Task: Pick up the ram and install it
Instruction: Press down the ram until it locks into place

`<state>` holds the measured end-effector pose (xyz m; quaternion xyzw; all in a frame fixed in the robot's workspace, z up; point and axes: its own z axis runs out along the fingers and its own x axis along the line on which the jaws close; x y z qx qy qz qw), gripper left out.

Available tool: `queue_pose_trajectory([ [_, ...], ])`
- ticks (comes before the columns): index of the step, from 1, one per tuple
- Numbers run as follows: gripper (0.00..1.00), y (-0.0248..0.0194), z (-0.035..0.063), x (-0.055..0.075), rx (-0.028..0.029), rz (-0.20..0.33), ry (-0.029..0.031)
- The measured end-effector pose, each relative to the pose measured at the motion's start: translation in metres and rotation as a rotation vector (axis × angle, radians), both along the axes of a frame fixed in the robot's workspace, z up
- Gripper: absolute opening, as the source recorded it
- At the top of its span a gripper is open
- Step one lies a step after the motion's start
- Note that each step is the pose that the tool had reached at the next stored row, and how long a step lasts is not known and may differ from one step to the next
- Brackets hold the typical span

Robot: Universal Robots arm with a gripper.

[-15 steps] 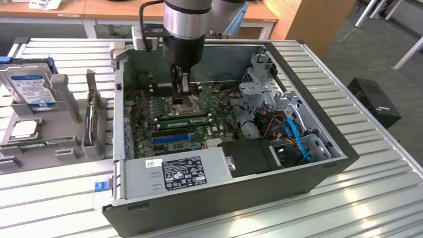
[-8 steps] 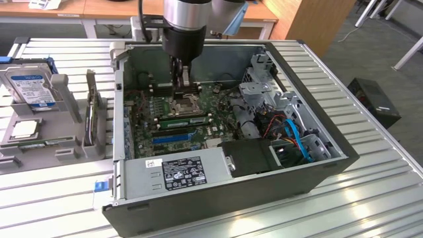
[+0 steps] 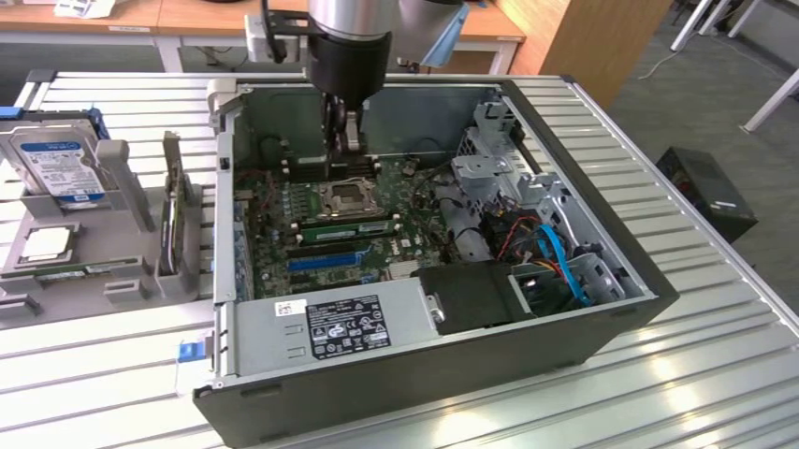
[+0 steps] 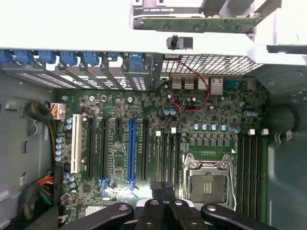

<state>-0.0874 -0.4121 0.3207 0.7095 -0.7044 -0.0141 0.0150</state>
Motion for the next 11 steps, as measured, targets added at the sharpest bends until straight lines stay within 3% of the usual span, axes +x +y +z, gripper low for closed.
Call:
queue_pose_trajectory([
  [11,0.10,0.0000,0.0169,0.000,-0.0001,0.000,0.0000],
])
